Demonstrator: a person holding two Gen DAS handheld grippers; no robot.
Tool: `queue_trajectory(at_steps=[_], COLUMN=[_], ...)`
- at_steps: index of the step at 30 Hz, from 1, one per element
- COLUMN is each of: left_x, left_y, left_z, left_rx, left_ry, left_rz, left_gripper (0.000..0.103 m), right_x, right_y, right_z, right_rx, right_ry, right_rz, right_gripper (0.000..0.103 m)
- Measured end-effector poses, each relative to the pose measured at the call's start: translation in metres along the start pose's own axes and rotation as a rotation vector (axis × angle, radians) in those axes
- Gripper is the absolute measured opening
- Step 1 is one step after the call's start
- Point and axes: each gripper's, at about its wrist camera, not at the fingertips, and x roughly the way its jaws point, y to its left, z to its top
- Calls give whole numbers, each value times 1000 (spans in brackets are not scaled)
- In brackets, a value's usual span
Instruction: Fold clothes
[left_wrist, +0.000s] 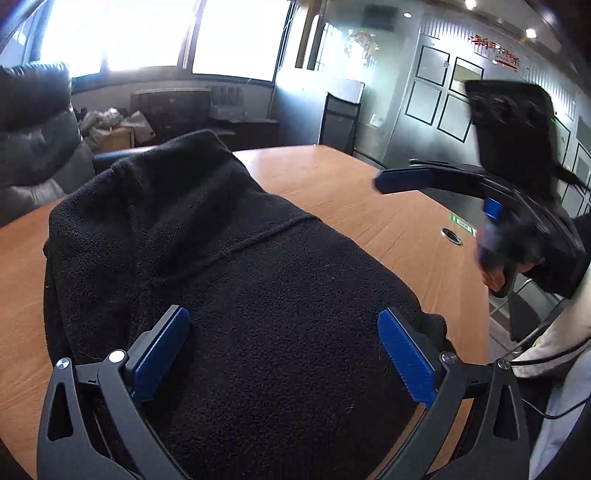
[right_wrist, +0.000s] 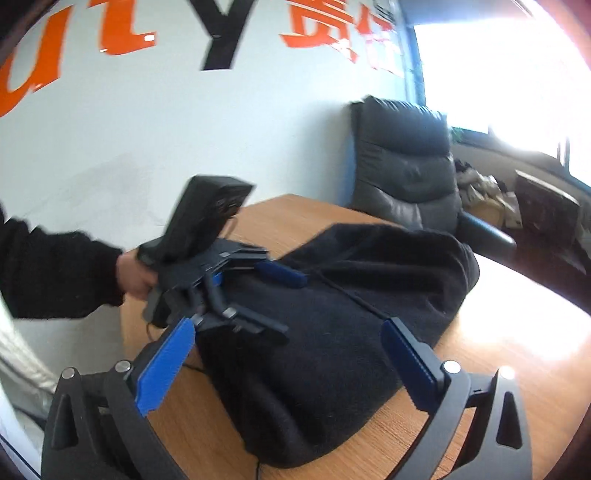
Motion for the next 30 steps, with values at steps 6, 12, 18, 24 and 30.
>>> queue_trajectory(at_steps=[6,12,18,24,30], left_x=[-3,-35,-12,-14,-37], left_y=[-6,-9,17,16,4], left_z=[-8,14,5,-10,11], left_rx=[-14,-48,-124,-130,-113], left_ry=[-47,-99,-2,-68,-106], left_rz=[54,37,74,131,148], left_gripper=[102,103,102,102,103], right_x=[76,101,146,217,217], right_y=[-44,-40,-84,-102,-105], right_z=[16,34,80,73,110], right_rx=[149,92,120,127,186], right_ry=[191,234,241,486,465], right_rz=[-30,-57,-116,-121,-116], right_gripper=[88,85,102,103,103])
